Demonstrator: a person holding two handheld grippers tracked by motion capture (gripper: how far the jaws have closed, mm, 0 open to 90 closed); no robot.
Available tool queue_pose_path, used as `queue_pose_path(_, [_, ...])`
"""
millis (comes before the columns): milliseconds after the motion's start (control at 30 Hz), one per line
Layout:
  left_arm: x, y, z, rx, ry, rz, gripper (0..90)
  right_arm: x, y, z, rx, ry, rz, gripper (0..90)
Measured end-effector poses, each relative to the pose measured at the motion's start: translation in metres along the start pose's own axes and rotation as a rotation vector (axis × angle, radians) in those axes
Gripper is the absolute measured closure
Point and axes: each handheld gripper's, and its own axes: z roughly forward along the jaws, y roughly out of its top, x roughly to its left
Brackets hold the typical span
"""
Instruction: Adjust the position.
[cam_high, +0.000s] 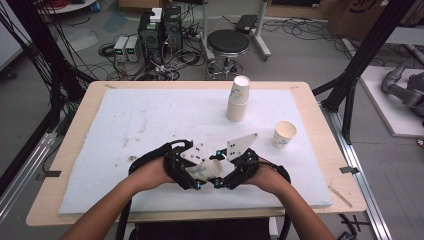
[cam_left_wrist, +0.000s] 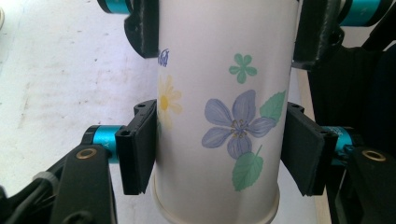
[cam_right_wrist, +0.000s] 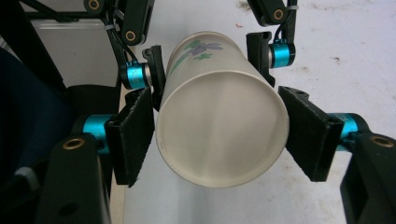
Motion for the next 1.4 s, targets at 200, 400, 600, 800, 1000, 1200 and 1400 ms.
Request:
queue_pose_path(200, [-0.001,-0.001,0.001,-0.009,-0.008,-0.001,34.1,-0.001,0.0,0.0,0.008,0.006,-0.016,36.7])
queue_pose_path(400, [-0.001,-0.01,0.001,-0.105,-0.004,-0.018,29.5,-0.002,-0.002,-0.002,0.002,0.015,-0.008,37.3])
queue_pose_path(600, [-0.002,-0.028,-0.002,-0.274,-0.023,-0.082,16.2,-0.003,-0.007,-0.008,-0.031,0.035,0.025,37.3])
queue_pose_path(800, [-0.004,-0.046,-0.009,-0.432,0.0,-0.166,16.2,-0.002,-0.012,-0.015,-0.077,0.025,0.042,37.2])
queue_pose_path(1000, [-0.007,-0.059,-0.011,-0.558,0.015,-0.217,16.3,0.002,-0.018,-0.023,-0.153,0.012,0.046,37.2])
queue_pose_path(1200, [-0.011,-0.064,-0.007,-0.633,-0.008,-0.246,16.4,0.009,-0.029,-0.029,-0.245,-0.001,0.065,37.2])
queue_pose_path(1400, [-0.013,-0.062,-0.002,-0.662,-0.026,-0.243,16.4,0.01,-0.036,-0.031,-0.285,0.013,0.09,37.2])
